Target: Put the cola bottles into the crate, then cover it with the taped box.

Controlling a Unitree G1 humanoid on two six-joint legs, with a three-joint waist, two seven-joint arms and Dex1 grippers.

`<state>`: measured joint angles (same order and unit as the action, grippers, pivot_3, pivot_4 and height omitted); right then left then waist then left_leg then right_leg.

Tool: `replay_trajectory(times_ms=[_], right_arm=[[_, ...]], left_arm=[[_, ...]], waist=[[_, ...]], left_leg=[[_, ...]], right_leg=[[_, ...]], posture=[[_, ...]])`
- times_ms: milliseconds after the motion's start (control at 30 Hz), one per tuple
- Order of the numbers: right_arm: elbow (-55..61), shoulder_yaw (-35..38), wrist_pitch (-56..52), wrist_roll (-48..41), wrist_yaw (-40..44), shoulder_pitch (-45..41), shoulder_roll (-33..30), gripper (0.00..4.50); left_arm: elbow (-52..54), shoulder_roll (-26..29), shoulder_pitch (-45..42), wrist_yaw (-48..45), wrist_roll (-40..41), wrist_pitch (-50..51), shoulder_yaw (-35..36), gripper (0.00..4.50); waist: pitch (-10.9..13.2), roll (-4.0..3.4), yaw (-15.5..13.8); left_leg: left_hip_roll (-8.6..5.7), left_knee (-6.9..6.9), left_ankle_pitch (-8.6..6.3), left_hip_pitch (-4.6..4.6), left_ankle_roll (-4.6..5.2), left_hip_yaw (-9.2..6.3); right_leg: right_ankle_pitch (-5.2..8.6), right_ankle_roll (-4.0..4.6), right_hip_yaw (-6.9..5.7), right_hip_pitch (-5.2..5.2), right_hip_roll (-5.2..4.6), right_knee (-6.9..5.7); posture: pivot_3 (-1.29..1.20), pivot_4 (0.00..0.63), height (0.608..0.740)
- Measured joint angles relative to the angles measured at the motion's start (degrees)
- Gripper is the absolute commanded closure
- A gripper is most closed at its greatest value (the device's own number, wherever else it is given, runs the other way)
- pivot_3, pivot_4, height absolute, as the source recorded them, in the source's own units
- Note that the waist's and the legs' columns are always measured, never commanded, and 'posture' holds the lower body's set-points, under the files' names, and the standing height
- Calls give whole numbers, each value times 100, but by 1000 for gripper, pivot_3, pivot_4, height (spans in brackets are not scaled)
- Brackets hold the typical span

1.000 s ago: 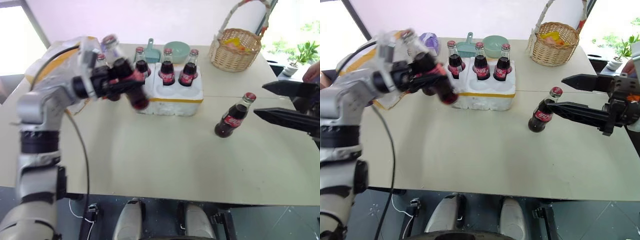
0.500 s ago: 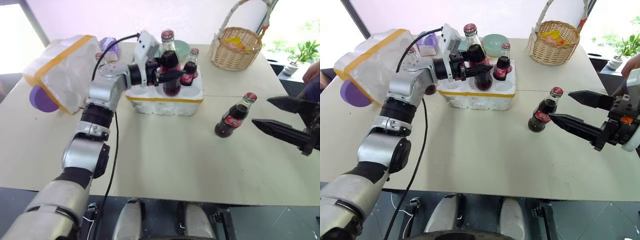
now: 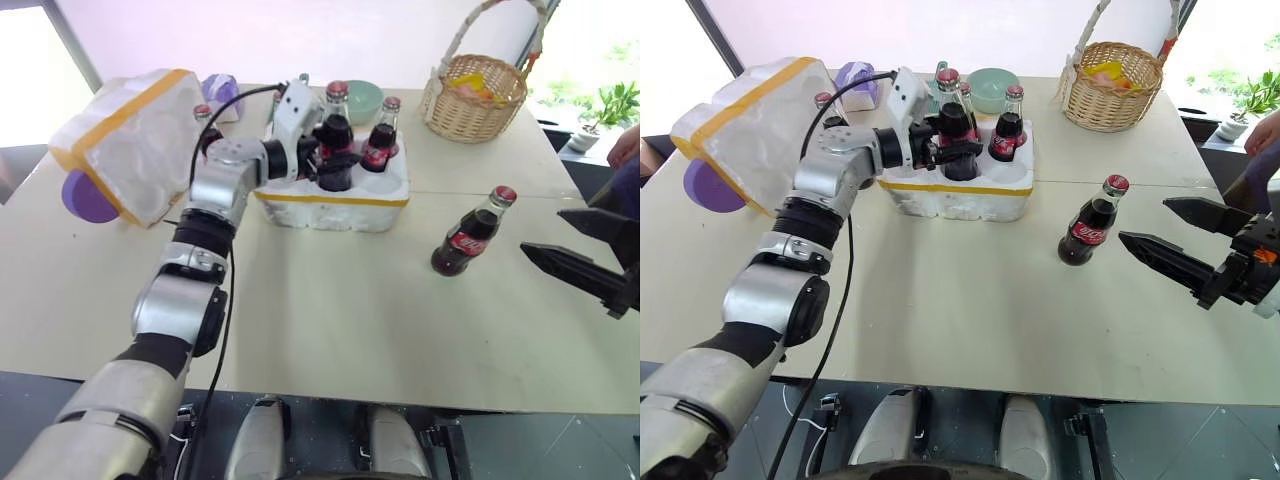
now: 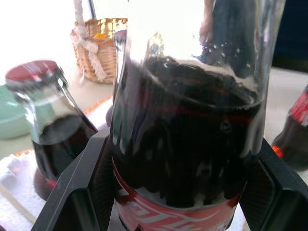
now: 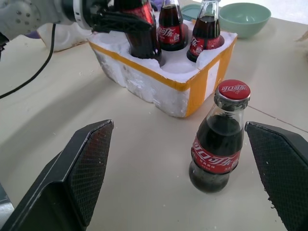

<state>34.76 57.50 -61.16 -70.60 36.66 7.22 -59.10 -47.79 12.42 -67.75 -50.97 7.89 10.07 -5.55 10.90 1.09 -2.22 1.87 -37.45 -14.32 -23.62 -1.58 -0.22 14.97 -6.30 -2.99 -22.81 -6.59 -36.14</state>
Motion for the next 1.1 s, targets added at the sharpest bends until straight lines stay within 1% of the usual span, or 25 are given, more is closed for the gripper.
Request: replay_trajectory(times_ms=[33,100,167,367,467,600,633,667,733,767,833,900,1033,1100], right_arm=[[-1,0,18,-27,12,-5,-7,0],[-2,-1,24,-106,25,-45,-52,0],[5,-13,25,-260,31,-99,-106,0],[14,-257,56,-513,18,-322,-287,0],[22,-510,185,-489,-4,-431,-293,0],[17,-639,272,-486,22,-490,-296,0],[17,-690,294,-481,36,-514,-298,0],[8,-729,306,-467,42,-527,-299,0],[-17,-822,355,-436,46,-582,-304,0],[-32,-860,374,-426,46,-605,-306,0],[-48,-1018,419,-414,46,-735,-337,0],[-55,-1179,451,-413,43,-869,-413,0],[-63,-1490,506,-416,30,-1124,-482,0],[-111,-1619,523,-408,26,-1220,-488,0]], left_arm=[[-119,-41,12,73,-100,-82,-44,1797],[-291,-92,26,190,-237,-121,-54,749],[-344,-140,23,337,-298,-227,-52,58],[-327,-102,48,498,-402,-279,-33,58],[469,188,444,308,-122,82,192,58],[2105,906,1028,80,587,1130,751,58],[2771,1181,1261,8,864,1512,922,58],[3192,1407,1448,-51,1042,1739,1052,58],[3930,1963,1931,-94,1272,2112,1333,58],[4082,2147,2107,-50,1276,2217,1421,58],[4185,2388,2381,176,1234,2340,1545,58],[4082,2485,2481,472,1116,2363,1597,58],[3396,2413,2420,1056,753,2110,1559,58],[2927,2245,2285,1276,577,1858,1504,58]], waist=[[0,0,1],[1,1,4],[1,1,7],[0,1,6],[0,0,70],[1,-1,161],[0,-2,180],[0,-3,190],[-1,-5,194],[-1,-6,174],[-1,-6,137],[-1,-5,93],[0,-3,26],[0,-3,-19]], left_leg=[[0,0,0,0,0,0],[0,0,0,0,0,0],[0,0,0,1,0,0],[0,-5,0,4,0,-1],[2,-3,0,4,0,-2],[3,0,1,4,-1,-4],[3,0,1,6,-1,-2],[3,0,1,10,-2,-2],[3,0,2,17,-3,-2],[3,-1,2,22,-4,-4],[3,-9,7,24,-9,-9],[3,-34,9,21,-9,-16],[2,-52,8,11,-8,-11],[1,-53,8,7,-8,-12]], right_leg=[[0,0,0,0,0,0],[0,0,0,-1,0,0],[0,0,0,0,0,0],[0,0,0,4,0,-4],[0,0,1,2,0,-4],[0,0,1,1,1,-7],[0,0,2,2,0,-7],[0,0,3,5,0,-7],[0,0,3,9,0,-10],[0,0,2,14,1,-13],[-1,1,1,21,1,-13],[0,2,-5,33,1,-13],[-4,9,0,39,-1,2],[-6,6,-2,37,-1,1]], posture=[[0,150,740],[0,150,740],[0,150,740],[0,150,740],[0,150,740],[0,150,740],[0,150,740],[0,150,740],[0,150,740],[0,150,740],[0,150,740],[0,150,740],[0,150,740],[0,150,740]])
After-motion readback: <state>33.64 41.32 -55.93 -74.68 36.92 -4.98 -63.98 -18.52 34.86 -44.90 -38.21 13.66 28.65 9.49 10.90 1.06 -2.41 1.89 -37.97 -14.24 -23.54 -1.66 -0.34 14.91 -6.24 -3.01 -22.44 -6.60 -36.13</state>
